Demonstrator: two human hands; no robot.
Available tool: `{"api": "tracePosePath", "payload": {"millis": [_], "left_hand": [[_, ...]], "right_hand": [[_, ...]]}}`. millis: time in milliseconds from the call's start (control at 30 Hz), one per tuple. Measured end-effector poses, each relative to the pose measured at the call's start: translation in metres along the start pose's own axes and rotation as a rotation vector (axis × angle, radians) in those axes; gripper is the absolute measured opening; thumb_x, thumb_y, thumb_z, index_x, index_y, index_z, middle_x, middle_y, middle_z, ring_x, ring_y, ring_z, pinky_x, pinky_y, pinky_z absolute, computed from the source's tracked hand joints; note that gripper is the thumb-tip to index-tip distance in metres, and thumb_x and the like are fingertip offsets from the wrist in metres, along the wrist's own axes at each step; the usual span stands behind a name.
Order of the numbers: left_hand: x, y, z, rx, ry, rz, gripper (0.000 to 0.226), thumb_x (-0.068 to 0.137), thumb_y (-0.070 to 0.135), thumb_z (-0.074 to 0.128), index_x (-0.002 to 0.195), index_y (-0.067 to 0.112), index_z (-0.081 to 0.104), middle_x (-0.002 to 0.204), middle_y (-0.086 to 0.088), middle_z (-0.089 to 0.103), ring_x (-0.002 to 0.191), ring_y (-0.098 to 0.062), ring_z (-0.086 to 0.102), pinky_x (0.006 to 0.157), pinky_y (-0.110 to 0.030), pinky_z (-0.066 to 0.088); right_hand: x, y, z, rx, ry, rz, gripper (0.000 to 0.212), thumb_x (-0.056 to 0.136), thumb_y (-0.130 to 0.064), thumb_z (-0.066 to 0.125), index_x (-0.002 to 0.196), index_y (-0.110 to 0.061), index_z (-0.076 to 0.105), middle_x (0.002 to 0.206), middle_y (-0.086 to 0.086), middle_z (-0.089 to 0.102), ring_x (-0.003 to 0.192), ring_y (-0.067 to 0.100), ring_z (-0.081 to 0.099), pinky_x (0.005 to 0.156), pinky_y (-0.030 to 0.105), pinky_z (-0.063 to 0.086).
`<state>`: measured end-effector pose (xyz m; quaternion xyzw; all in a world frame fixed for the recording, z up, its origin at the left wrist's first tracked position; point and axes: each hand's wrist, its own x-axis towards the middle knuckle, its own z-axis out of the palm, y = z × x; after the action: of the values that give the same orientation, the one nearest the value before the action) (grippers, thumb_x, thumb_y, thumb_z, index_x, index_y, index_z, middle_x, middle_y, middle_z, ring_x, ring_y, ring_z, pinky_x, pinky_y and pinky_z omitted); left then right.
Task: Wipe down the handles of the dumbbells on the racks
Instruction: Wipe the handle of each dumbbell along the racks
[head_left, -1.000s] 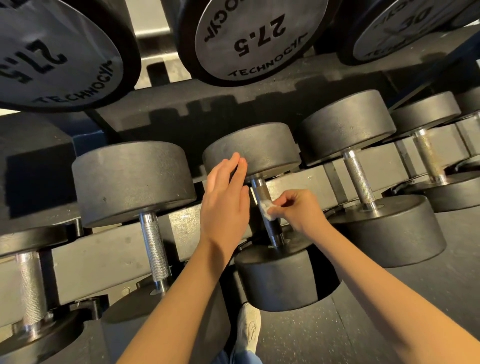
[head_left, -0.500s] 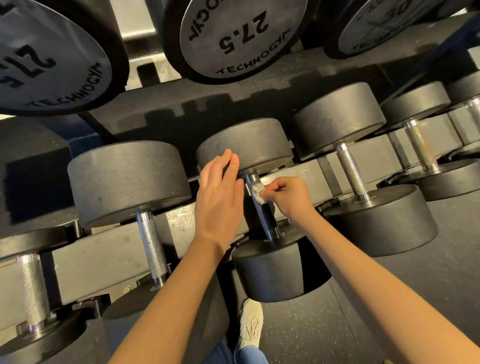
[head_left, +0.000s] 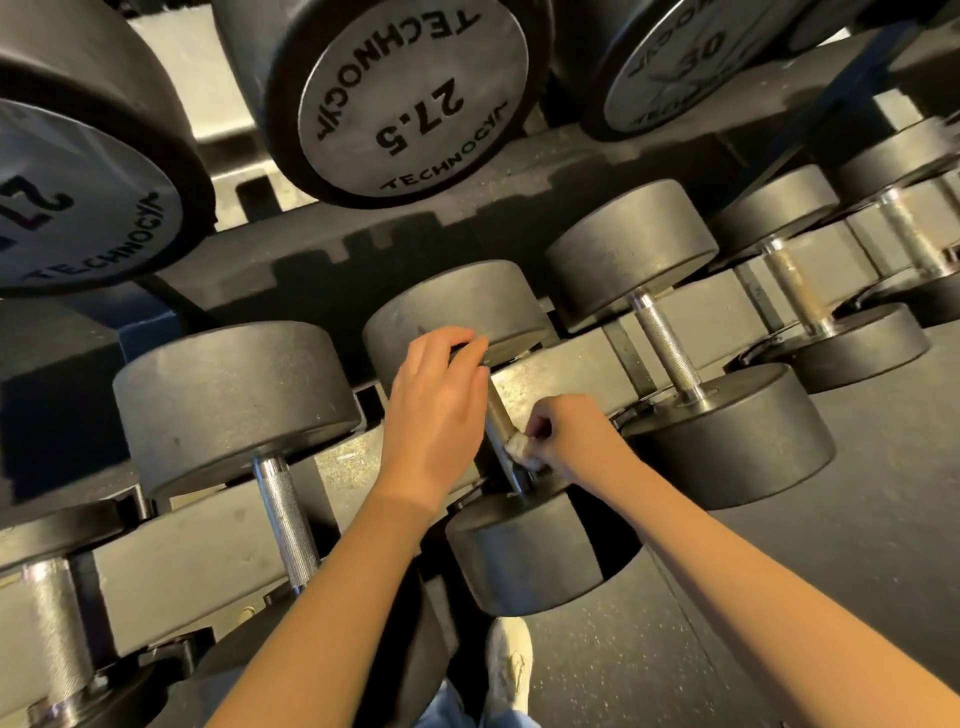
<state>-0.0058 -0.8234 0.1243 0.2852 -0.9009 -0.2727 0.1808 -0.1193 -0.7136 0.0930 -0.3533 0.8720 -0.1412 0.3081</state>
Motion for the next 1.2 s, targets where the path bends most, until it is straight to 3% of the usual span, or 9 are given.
{"api": "tracePosePath", "payload": {"millis": [200, 267, 333, 433, 567, 667, 900, 1033, 1200], "left_hand": [[0.029, 0.021, 0.017, 0.022, -0.023, 0.110, 0.034, 0.097, 0.020, 0.044, 0.125, 0.010, 0.060, 0.124, -0.005, 0.058, 0.117, -0.018, 0.049, 0.102, -0.029, 0.030], [0.037, 0.027, 0.025, 0.023, -0.046, 0.149, 0.036, 0.097, 0.023, 0.039, 0.123, 0.010, 0.061, 0.121, -0.003, 0.060, 0.114, -0.016, 0.050, 0.103, -0.028, 0.028], [0.043, 0.032, 0.032, 0.040, -0.085, 0.205, 0.040, 0.096, 0.027, 0.035, 0.122, 0.010, 0.061, 0.119, -0.003, 0.061, 0.113, -0.016, 0.052, 0.107, -0.034, 0.031], [0.051, 0.037, 0.041, 0.075, -0.159, 0.276, 0.044, 0.096, 0.030, 0.032, 0.127, 0.011, 0.058, 0.123, -0.003, 0.059, 0.115, -0.017, 0.053, 0.110, -0.040, 0.033], [0.063, 0.049, 0.054, 0.080, -0.244, 0.300, 0.039, 0.098, 0.023, 0.045, 0.136, 0.014, 0.049, 0.136, -0.001, 0.051, 0.127, -0.016, 0.045, 0.114, -0.039, 0.020], [0.076, 0.061, 0.064, 0.075, -0.258, 0.271, 0.045, 0.099, 0.024, 0.045, 0.143, 0.017, 0.040, 0.146, 0.003, 0.041, 0.135, -0.013, 0.035, 0.116, -0.036, 0.014], [0.093, 0.085, 0.102, 0.133, -0.195, 0.138, 0.052, 0.101, 0.028, 0.039, 0.150, 0.019, 0.025, 0.157, 0.004, 0.022, 0.145, -0.012, 0.018, 0.117, -0.035, 0.010], [0.085, 0.094, 0.125, 0.142, -0.138, 0.034, 0.053, 0.100, 0.026, 0.041, 0.150, 0.017, 0.025, 0.158, 0.002, 0.021, 0.146, -0.015, 0.016, 0.118, -0.038, 0.013], [0.084, 0.097, 0.137, 0.095, -0.088, -0.031, 0.052, 0.100, 0.022, 0.040, 0.149, 0.016, 0.026, 0.158, 0.001, 0.021, 0.146, -0.016, 0.016, 0.120, -0.039, 0.016]], "right_hand": [[-0.001, 0.036, -0.037, 0.271, 0.331, 0.068, 0.012, 0.083, -0.011, 0.068, 0.076, -0.017, 0.061, 0.075, -0.001, 0.059, 0.068, 0.007, 0.051, 0.059, 0.015, 0.035], [0.000, 0.048, -0.048, 0.223, 0.389, 0.096, 0.009, 0.085, -0.010, 0.065, 0.078, -0.016, 0.062, 0.074, -0.003, 0.056, 0.066, 0.004, 0.048, 0.055, 0.011, 0.030], [0.000, 0.060, -0.055, 0.147, 0.435, 0.127, 0.004, 0.084, -0.008, 0.064, 0.084, -0.011, 0.066, 0.076, 0.001, 0.058, 0.069, 0.012, 0.052, 0.052, 0.014, 0.029], [-0.001, 0.078, -0.062, 0.106, 0.492, 0.165, 0.010, 0.081, -0.001, 0.061, 0.088, -0.004, 0.068, 0.078, 0.005, 0.059, 0.073, 0.018, 0.054, 0.057, 0.019, 0.030], [0.004, 0.096, -0.073, 0.128, 0.543, 0.197, 0.012, 0.082, 0.001, 0.060, 0.090, 0.000, 0.069, 0.083, 0.008, 0.061, 0.075, 0.016, 0.052, 0.063, 0.022, 0.034], [0.016, 0.103, -0.081, 0.113, 0.548, 0.163, 0.011, 0.081, 0.002, 0.061, 0.089, -0.001, 0.069, 0.081, 0.007, 0.060, 0.072, 0.017, 0.052, 0.053, 0.014, 0.032], [0.060, 0.125, -0.112, 0.110, 0.467, 0.184, 0.012, 0.087, -0.001, 0.058, 0.095, -0.002, 0.066, 0.097, 0.012, 0.061, 0.083, 0.016, 0.051, 0.066, 0.023, 0.037], [0.069, 0.140, -0.115, 0.183, 0.337, 0.193, 0.003, 0.084, -0.008, 0.065, 0.086, -0.009, 0.064, 0.082, 0.002, 0.058, 0.075, 0.013, 0.050, 0.061, 0.021, 0.037], [0.084, 0.138, -0.114, 0.416, 0.381, 0.150, 0.002, 0.084, -0.010, 0.068, 0.083, -0.011, 0.067, 0.074, -0.002, 0.060, 0.065, 0.004, 0.052, 0.054, 0.010, 0.040]]}}
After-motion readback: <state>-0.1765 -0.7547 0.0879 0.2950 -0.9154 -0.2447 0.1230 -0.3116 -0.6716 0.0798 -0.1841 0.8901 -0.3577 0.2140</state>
